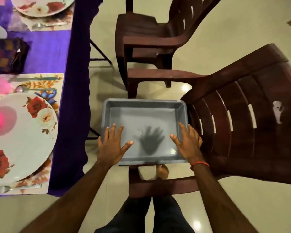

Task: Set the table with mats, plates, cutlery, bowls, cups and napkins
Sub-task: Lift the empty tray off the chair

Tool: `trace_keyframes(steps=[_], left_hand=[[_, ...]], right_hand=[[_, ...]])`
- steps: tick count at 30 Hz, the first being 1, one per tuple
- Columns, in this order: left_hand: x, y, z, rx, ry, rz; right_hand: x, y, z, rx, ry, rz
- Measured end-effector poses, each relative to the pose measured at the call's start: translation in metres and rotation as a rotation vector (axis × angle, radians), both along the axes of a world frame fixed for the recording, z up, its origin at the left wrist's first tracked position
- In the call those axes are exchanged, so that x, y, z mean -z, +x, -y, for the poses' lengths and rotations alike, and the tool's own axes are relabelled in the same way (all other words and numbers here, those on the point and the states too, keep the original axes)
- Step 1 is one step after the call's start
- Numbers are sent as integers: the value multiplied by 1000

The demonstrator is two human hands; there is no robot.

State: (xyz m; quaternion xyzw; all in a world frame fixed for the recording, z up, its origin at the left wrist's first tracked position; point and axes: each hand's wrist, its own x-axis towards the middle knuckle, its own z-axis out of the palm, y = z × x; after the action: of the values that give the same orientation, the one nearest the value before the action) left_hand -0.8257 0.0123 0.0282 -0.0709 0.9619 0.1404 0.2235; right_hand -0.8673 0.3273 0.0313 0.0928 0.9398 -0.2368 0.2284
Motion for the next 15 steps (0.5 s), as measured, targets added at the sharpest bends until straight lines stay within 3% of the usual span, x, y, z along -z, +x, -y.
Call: trace_keyframes(steps=[15], left_hand=[[75,-37,26,-254,-38,-11]], right_hand=[[116,-61,-22,89,-52,130]])
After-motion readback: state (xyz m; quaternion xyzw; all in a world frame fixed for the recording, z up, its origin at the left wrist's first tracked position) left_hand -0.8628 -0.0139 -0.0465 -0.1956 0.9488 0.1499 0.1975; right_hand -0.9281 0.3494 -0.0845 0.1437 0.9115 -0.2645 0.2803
